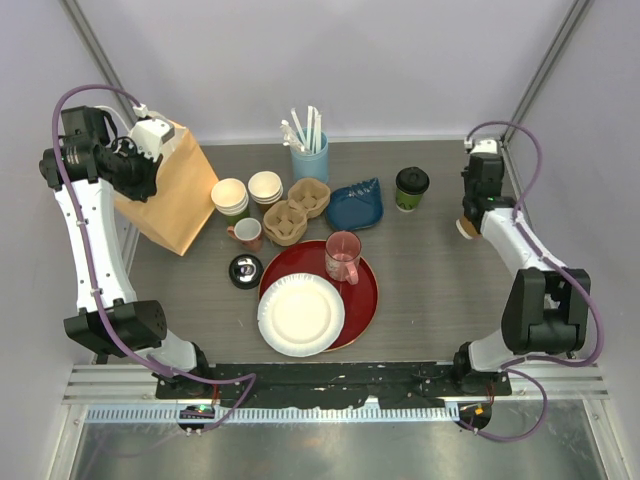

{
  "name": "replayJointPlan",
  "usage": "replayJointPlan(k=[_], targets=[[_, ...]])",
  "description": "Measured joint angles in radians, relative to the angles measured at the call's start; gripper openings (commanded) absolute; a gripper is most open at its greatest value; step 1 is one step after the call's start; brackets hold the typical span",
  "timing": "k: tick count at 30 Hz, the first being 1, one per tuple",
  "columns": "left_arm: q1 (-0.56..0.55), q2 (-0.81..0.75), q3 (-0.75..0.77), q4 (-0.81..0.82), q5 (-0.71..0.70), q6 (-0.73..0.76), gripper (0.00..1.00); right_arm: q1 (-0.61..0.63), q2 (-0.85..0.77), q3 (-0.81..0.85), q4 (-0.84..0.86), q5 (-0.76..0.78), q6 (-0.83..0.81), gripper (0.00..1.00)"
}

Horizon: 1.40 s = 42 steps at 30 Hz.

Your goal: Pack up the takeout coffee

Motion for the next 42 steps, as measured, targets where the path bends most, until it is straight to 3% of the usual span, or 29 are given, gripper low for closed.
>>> replayJointPlan(k=[6,15,29,32,35,42], targets=[[0.0,0.0,0.0,0.0,-0.001,0.0,0.0,0.161,0.058,-0.061,0.343,0.243,-0.277,0.01],[0.0,0.0,0.005,0.0,-0.015,0.0,0.0,0.153,0.32,-0.164,0.834,0.338,-0.62,0.01],[0.0,0.0,0.027,0.0,-0.027,-0.005,0.0,0.144,0.376,-0.253,1.135,0.331,-0.715,0.02],[0.0,0.0,0.027,0.0,-0.027,-0.005,0.0,0.144,0.385,-0.262,1.151,0.331,-0.701,0.17],[0.0,0.0,0.027,0.0,-0.027,-0.005,0.0,0.145,0.389,-0.275,1.151,0.33,-0.686,0.43],[0.0,0.0,0.027,0.0,-0.027,-0.005,0.0,0.151,0.375,-0.303,1.106,0.304,-0.641,0.65]])
